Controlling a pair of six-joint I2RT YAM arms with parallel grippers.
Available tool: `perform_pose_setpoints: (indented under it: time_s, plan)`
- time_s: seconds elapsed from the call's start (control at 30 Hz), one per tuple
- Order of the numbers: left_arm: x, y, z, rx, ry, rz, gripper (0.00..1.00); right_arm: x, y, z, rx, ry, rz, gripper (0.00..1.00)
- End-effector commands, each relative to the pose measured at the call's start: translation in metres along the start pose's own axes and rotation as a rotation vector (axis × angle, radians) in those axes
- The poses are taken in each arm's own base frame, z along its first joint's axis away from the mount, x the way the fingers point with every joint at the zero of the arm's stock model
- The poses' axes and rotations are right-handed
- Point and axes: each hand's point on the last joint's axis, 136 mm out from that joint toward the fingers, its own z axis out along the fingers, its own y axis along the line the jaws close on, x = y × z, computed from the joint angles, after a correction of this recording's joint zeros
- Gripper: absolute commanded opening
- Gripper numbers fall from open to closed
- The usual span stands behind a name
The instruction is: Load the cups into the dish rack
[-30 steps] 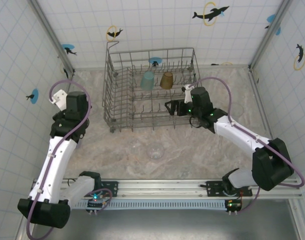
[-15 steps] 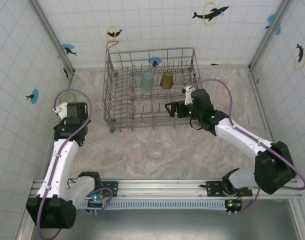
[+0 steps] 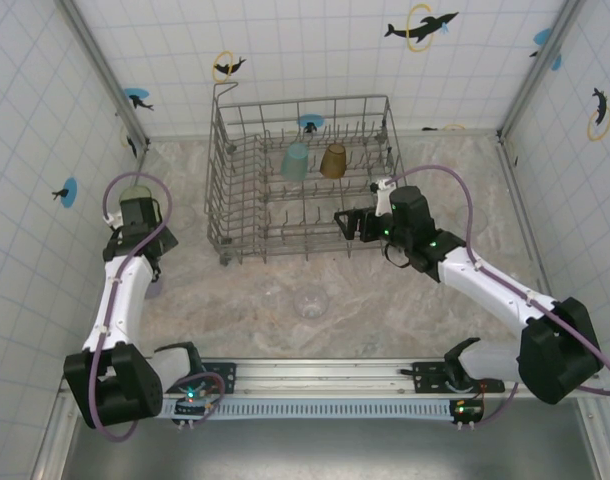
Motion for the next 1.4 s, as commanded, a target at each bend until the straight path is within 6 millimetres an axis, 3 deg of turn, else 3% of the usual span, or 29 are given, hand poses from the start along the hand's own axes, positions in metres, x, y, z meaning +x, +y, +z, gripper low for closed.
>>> perform_pose_setpoints:
  time_s: [0.0,0.27,0.5,0.77,0.97,1.1,1.37]
  plan:
    - [-0.004,0.001,0.002,0.017,0.018,-0.016,0.97,-0.002,0.008,-0.004,-0.029,0.003,-0.013,1.0]
    - [0.011,0.011,0.029,0.004,0.078,-0.055,0.96,-0.003,0.008,0.002,-0.022,0.014,-0.005,1.0]
    - [0.011,0.011,0.041,0.003,0.1,-0.071,0.84,-0.006,0.015,0.006,-0.026,0.02,-0.01,1.0]
    - [0.024,0.018,0.051,-0.018,0.123,-0.099,0.58,-0.011,0.018,0.013,-0.024,0.031,-0.02,1.0]
    - [0.04,0.016,0.06,-0.016,0.168,-0.096,0.23,-0.012,0.019,0.015,-0.021,0.034,-0.019,1.0]
    - [0.04,0.018,0.06,-0.026,0.166,-0.097,0.03,-0.013,0.018,0.015,-0.015,0.029,-0.021,1.0]
    - [0.03,0.019,0.049,-0.016,0.136,-0.107,0.0,-0.011,0.02,0.019,-0.02,0.039,-0.023,1.0]
